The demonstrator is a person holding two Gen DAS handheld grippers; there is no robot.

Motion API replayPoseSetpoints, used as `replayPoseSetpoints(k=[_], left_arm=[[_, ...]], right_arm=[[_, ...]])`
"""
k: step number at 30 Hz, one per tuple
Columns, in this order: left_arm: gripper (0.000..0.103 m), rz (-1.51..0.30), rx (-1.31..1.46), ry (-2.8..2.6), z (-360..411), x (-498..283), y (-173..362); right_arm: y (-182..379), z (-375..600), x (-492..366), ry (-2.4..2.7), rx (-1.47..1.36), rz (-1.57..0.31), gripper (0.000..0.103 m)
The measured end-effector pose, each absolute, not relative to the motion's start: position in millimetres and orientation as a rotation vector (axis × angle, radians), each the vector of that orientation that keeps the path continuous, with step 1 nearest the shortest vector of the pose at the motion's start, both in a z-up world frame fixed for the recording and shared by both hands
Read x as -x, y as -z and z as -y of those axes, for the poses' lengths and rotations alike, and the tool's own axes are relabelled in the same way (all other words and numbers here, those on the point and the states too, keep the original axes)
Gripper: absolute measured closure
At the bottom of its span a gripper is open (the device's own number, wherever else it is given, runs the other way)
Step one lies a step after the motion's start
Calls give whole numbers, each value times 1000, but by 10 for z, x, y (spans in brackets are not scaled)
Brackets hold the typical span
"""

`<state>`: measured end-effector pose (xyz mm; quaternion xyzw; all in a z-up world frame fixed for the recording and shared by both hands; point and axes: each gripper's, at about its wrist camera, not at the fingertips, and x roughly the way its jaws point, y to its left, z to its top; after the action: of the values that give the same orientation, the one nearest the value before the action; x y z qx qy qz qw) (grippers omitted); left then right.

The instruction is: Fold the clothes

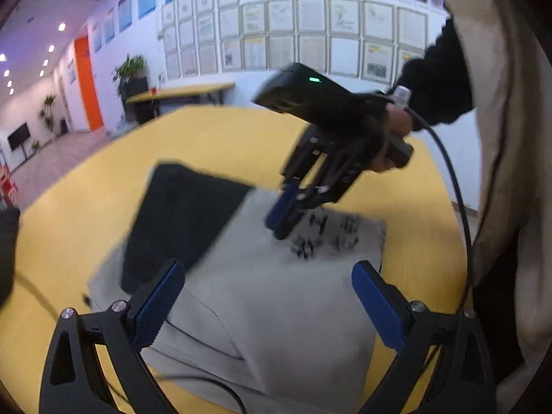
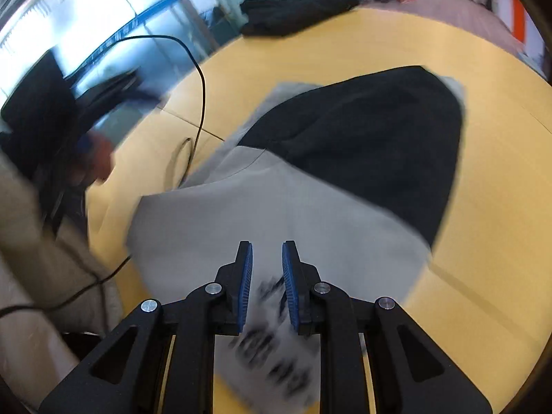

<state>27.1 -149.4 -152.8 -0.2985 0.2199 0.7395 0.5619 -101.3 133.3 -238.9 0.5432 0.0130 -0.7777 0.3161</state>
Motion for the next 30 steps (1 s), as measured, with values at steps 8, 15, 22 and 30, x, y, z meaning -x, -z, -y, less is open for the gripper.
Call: replayPoseSetpoints(k=[8,15,22,30], left_arm=[[3,-539,849,-1818,1717,-300,1939],[3,-482,770,-2053,2197,-328,1392],[3,-520,755,-2191,2473,-421,1013],[3,-500,748,-2098,2635,-333,1176]], right_arm=[[2542,-1080,881,2085,-1378,-237,57],[2009,-630,-368,2188,-960,-616,8],[2423,-86,-766,2212,-842,-904,25],[2458,-40,-468,2267,-1112,-516,86]])
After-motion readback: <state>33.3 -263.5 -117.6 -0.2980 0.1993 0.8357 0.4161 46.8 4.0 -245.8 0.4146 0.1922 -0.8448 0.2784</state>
